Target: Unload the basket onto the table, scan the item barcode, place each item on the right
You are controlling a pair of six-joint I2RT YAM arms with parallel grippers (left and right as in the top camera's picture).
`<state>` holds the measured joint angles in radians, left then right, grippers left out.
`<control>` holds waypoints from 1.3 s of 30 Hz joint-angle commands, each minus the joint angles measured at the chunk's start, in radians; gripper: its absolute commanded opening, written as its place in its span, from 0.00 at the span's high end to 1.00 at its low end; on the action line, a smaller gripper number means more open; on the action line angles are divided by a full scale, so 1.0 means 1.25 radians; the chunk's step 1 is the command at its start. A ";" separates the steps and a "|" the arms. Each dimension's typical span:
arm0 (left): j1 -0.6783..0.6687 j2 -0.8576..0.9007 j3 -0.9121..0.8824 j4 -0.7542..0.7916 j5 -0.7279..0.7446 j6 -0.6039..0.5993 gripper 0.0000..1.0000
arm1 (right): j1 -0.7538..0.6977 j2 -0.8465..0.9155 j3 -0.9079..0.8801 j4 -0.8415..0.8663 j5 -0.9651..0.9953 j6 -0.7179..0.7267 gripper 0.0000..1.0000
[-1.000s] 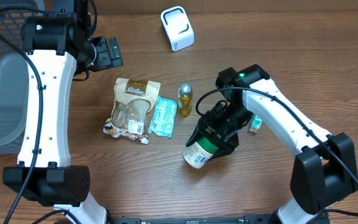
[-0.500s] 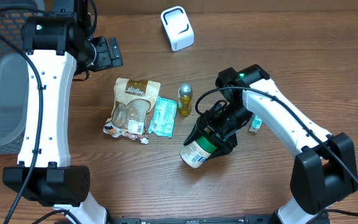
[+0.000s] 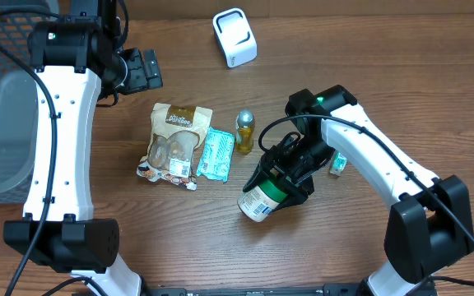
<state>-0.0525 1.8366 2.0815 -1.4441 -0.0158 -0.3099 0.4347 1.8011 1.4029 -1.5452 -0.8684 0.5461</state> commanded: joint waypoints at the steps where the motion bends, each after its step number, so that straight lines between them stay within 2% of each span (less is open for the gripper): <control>1: -0.002 0.001 0.012 0.001 0.004 0.009 0.01 | 0.002 -0.005 0.023 -0.001 -0.034 -0.004 0.53; 8: -0.002 0.001 0.012 0.001 0.004 0.009 0.00 | 0.002 -0.005 0.023 0.015 -0.020 -0.004 0.53; 25: -0.002 0.001 0.012 0.001 0.004 0.009 0.00 | 0.002 -0.005 0.022 0.035 0.194 -0.004 0.53; 39: -0.002 0.001 0.012 0.001 0.004 0.009 0.00 | 0.001 -0.005 0.023 0.075 0.197 -0.004 0.53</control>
<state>-0.0525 1.8366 2.0815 -1.4441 -0.0158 -0.3099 0.4347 1.8011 1.4029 -1.4567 -0.6128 0.5461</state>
